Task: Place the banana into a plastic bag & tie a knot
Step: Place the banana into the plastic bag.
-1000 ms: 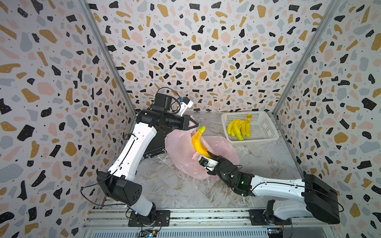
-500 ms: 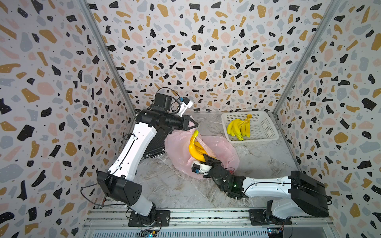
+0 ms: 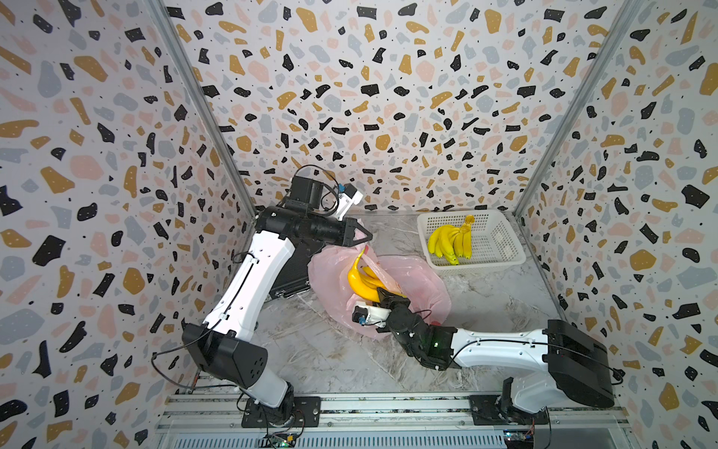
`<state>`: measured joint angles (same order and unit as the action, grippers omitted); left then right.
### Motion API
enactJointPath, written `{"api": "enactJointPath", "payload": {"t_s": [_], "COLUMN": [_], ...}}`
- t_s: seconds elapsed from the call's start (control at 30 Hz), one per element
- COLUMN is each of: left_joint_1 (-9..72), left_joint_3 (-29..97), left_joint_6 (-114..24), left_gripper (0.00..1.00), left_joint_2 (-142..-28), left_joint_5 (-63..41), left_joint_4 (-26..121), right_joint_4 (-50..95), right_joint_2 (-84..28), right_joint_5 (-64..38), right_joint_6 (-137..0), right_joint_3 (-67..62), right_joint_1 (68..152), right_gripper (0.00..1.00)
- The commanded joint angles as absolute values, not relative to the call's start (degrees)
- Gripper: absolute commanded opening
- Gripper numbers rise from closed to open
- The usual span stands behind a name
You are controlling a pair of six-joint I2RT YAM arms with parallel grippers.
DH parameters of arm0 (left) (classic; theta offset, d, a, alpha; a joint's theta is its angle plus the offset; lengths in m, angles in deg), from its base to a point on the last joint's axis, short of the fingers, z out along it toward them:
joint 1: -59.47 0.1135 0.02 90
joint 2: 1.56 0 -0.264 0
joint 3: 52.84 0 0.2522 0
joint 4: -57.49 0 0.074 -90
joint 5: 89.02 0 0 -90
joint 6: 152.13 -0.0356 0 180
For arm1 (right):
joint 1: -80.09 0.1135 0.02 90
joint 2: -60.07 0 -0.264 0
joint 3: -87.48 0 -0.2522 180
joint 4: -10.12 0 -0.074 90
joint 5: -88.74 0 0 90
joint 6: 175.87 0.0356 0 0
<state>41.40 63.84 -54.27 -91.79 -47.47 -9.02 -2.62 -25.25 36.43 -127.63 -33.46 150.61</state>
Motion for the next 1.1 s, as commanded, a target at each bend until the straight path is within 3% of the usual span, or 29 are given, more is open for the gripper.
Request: {"api": "enactJointPath", "payload": {"t_s": [0.0,0.47,0.8,1.07], "left_joint_1": [41.7,42.5,42.5,42.5], "left_joint_3": [65.4,64.1,62.9,62.7], "left_joint_6": [-55.6,-55.6,-55.9,-55.7], "left_gripper": [0.00,0.00,0.00,0.00], "left_joint_2": [-90.1,-89.1,-87.2,-86.9], "left_joint_5": [-48.8,-51.1,-51.0,-51.2], "left_joint_4": [-8.4,-7.0,-7.6,-7.8], "right_joint_4": [-4.3,-9.3,18.8,31.8], "right_joint_2": [-25.1,-25.9,-19.1,-23.7], "right_joint_5": [38.8,38.3,21.4,15.3], "right_joint_6": [-131.4,-134.6,-115.3,-110.8], "right_joint_3": [-34.8,-36.5,-28.4,-19.1], "right_joint_1": [151.2,153.1,146.2,143.2], "right_gripper": [0.00,0.00,0.00,0.00]}}
